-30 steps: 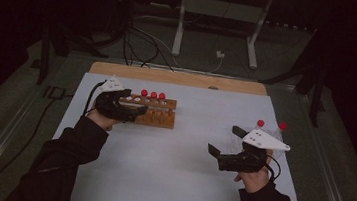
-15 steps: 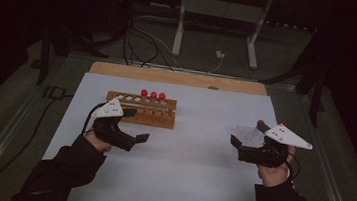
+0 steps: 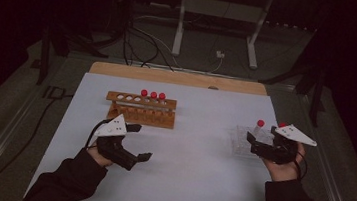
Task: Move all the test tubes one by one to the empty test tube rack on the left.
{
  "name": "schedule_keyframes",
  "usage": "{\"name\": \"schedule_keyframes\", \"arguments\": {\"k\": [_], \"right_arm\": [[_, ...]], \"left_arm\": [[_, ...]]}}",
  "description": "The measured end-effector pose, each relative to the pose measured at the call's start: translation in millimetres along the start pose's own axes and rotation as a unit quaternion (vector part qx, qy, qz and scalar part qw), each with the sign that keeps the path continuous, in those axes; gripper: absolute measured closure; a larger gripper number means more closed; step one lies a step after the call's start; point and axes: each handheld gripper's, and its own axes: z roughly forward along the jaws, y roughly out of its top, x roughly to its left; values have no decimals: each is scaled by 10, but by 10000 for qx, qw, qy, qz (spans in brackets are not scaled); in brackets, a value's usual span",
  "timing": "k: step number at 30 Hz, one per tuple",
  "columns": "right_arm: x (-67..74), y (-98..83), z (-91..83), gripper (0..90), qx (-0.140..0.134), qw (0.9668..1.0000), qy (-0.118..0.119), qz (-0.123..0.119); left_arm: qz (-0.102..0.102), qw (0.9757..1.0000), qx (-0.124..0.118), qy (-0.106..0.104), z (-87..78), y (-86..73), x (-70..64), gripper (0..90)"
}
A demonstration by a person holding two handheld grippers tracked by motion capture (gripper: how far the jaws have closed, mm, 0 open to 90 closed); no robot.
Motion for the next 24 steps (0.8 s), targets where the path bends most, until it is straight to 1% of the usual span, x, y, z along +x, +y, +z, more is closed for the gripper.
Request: {"name": "schedule_keyframes", "arguments": {"k": [1,4,5,6,7,9,11,13,14,16,19,24], "right_arm": [[-20,-18,22,92,49,10000,-37,33],[-62,-64,78,167,175,9997,-114,94],[-68,-76,98,171,218,9996,-133,122],[-73,-85,123,215,279,9994,-188,125],[-76,-92,147,291,348,9991,-215,136],[-87,-103,191,321,423,9985,-294,190],[-106,-103,236,386,529,9975,-373,267],[-127,-105,272,418,585,9971,-417,264],[-136,-103,290,448,629,9967,-435,267],[-152,-101,320,475,659,9961,-484,327],[-180,-94,372,535,733,9952,-501,421],[-198,-91,458,613,881,9936,-544,444]], "left_arm": [[-11,10000,-16,-4,3,-12,-5,4],[-21,10000,-52,10,3,-36,-12,4],[-21,10000,-28,29,13,-56,-16,4],[-19,10000,-14,27,17,-64,-17,4],[-19,10000,-14,27,17,-64,-17,4],[-13,10000,24,23,33,-84,-22,4],[-19,10000,34,15,39,-92,-23,4],[-18,10000,42,19,42,-94,-24,4],[-19,10000,47,7,43,-96,-25,4],[-20,10000,47,7,45,-97,-27,4],[-27,10000,42,14,45,-98,-24,4],[-42,10000,46,4,48,-105,-25,4]]}}
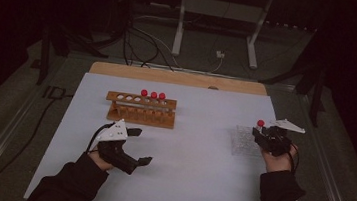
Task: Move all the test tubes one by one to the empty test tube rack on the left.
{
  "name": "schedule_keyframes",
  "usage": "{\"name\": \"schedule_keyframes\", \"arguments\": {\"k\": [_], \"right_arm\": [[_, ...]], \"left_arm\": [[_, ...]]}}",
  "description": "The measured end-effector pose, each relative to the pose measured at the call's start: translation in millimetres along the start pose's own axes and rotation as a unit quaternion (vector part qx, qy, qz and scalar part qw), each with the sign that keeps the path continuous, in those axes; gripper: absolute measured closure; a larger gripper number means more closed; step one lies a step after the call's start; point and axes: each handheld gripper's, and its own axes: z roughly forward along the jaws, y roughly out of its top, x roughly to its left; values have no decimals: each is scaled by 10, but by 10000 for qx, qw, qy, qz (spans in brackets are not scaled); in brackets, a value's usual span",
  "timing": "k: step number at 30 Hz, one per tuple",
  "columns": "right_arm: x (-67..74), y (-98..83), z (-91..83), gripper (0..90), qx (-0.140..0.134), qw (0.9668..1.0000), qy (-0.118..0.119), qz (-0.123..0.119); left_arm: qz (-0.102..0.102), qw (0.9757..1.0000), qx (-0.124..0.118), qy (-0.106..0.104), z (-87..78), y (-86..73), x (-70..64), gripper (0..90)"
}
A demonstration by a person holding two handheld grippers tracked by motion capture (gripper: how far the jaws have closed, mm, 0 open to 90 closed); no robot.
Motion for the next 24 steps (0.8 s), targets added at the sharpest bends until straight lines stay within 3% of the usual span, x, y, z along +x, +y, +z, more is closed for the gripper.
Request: {"name": "schedule_keyframes", "arguments": {"k": [10,18,24], "right_arm": [[9,8,94,740,122,9999,-58,-71],[-6,7,93,752,95,9999,-27,-73],[12,60,-9,753,-68,9998,-71,-147]], "left_arm": [[-13,10000,29,-24,7,-13,6,4],[-33,10000,19,-33,4,-16,9,4],[-56,10000,24,-50,2,-14,13,4]]}}
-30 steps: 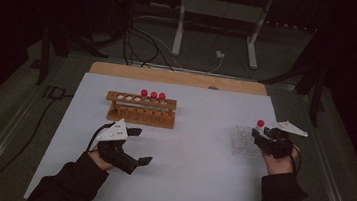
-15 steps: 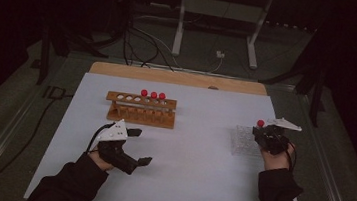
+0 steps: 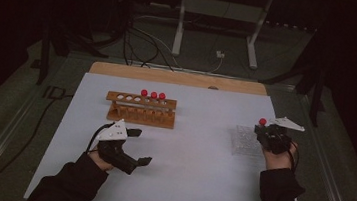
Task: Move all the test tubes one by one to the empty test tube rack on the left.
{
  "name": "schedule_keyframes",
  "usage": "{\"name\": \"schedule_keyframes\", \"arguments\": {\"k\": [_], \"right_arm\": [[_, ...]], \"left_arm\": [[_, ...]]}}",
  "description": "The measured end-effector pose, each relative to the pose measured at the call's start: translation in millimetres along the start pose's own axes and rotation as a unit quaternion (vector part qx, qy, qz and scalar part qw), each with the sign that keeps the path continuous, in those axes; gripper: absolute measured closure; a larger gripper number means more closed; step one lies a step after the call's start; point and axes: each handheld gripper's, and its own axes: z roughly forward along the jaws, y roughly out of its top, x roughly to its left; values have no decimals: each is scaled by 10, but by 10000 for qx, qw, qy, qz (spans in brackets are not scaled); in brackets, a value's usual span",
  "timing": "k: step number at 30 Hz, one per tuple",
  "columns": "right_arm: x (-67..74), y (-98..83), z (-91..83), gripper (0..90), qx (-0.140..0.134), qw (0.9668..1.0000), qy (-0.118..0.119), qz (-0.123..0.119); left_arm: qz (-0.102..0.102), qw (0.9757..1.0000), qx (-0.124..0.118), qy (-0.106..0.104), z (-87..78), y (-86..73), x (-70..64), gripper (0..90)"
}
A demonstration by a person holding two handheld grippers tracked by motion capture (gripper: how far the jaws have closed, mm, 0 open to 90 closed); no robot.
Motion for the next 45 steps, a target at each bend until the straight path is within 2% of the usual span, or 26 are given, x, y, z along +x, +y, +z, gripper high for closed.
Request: {"name": "schedule_keyframes", "arguments": {"k": [10,18,29,37,44,45], "right_arm": [[7,123,-245,754,-340,9994,-46,-73],[52,218,-456,754,-625,9979,114,-110],[423,283,-535,754,-639,9938,751,-504],[703,266,-534,754,-566,9887,1133,-800],[918,223,-505,754,-454,9831,1441,-1033],[918,223,-505,754,-454,9831,1441,-1033]], "left_arm": [[-21,10000,6,-21,-9,13,-1,4],[-3,10000,40,-91,-9,45,-18,5],[50,9999,78,-137,-9,110,-46,4],[61,9997,106,-200,16,160,-70,4],[32,9996,121,-236,51,227,-87,4],[32,9996,121,-236,51,227,-87,4]]}}
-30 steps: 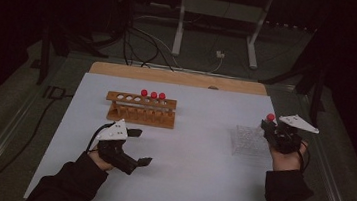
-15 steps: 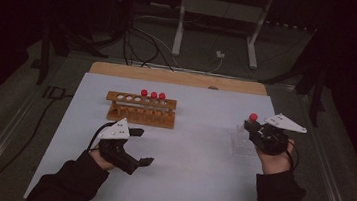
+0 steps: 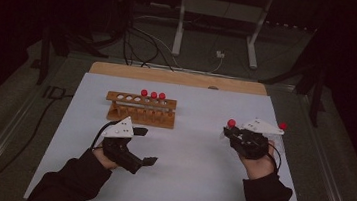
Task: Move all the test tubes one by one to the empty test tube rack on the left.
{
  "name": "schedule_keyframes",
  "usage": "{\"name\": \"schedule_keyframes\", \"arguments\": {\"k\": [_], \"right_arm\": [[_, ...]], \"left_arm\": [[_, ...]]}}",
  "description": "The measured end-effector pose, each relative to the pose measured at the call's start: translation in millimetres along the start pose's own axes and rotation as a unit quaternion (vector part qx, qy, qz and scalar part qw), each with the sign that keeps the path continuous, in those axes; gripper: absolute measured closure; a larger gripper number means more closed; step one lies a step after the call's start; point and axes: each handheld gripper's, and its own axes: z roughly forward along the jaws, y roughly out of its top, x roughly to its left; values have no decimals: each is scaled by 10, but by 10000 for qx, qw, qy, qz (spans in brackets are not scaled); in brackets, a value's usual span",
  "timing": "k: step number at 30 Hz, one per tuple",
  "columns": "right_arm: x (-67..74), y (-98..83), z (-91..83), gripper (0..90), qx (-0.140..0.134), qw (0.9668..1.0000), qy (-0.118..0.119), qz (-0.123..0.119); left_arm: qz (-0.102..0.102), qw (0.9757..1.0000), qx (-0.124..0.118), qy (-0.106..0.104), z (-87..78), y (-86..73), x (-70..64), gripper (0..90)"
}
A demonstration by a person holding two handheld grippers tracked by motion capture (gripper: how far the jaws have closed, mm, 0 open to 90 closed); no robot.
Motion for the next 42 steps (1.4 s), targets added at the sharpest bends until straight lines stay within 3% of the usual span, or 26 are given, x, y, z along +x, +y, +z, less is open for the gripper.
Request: {"name": "schedule_keyframes", "arguments": {"k": [1,10,17,29,42], "right_arm": [[62,0,22,753,17,9999,112,-29],[316,-22,114,754,160,9984,463,-279],[557,-34,172,754,244,9950,812,-518],[801,-63,234,753,366,9898,1184,-705],[878,-60,233,753,350,9872,1370,-734]], "left_arm": [[10,9999,67,81,16,25,-6,5],[47,9999,75,-90,78,129,-26,5],[107,9997,117,-211,168,254,-56,6],[315,9990,83,-313,383,458,-141,69],[556,9983,125,-136,679,575,-188,426]]}}
